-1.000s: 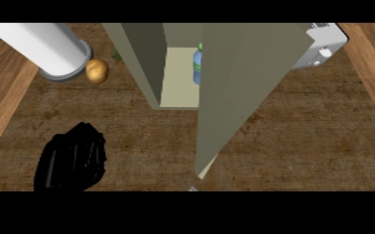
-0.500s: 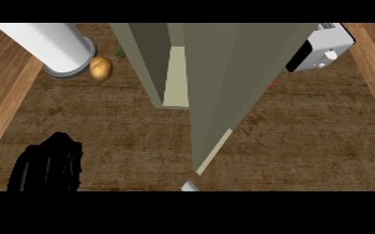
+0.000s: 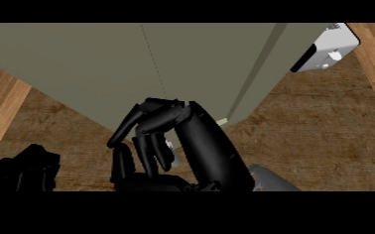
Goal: Pick up the bottled water, place it into the cabinet and close the cabinet
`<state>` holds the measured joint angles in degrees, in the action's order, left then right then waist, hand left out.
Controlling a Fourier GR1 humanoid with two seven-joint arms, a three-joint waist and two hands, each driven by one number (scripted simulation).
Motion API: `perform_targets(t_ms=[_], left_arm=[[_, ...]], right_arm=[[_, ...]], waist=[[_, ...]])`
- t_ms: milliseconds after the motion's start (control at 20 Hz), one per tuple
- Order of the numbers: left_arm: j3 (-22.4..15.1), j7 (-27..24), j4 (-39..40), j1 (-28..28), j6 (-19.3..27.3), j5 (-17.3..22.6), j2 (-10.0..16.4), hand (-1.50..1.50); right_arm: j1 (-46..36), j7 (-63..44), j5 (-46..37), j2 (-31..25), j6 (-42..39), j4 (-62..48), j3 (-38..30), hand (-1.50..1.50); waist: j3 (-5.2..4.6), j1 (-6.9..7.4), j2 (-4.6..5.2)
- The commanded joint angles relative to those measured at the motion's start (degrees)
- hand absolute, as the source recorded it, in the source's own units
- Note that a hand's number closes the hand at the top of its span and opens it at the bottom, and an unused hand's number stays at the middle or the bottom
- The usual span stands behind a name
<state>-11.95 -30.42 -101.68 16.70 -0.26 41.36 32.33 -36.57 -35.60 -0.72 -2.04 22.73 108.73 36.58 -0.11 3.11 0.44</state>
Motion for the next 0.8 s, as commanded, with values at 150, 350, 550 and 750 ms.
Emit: perform_targets(t_ms=[150,350,550,750], left_arm=[[4.6,1.0,-1.9,3.9,-3.3,2.5,2.7,1.5],[5.3,1.0,-1.0,2.7,-4.3,2.4,2.1,1.5],[5.4,-0.4,2.2,2.4,-7.8,2.0,1.0,1.5],[5.1,0.7,1.9,0.6,-6.7,1.1,1.2,1.5]], right_arm=[[-7.2,10.2,15.0,2.0,-7.1,-20.2,-13.3,1.5],[-12.5,18.6,16.9,1.1,-15.9,-35.5,-20.5,1.5],[-14.3,22.2,18.7,-1.5,-21.8,-43.2,-24.9,1.5],[-16.9,26.3,17.3,-1.6,-22.5,-49.0,-25.5,1.5]], waist=[[0.14,-0.84,-0.05],[0.12,-0.71,0.29],[0.09,-1.38,0.19],[0.07,-0.69,0.72]])
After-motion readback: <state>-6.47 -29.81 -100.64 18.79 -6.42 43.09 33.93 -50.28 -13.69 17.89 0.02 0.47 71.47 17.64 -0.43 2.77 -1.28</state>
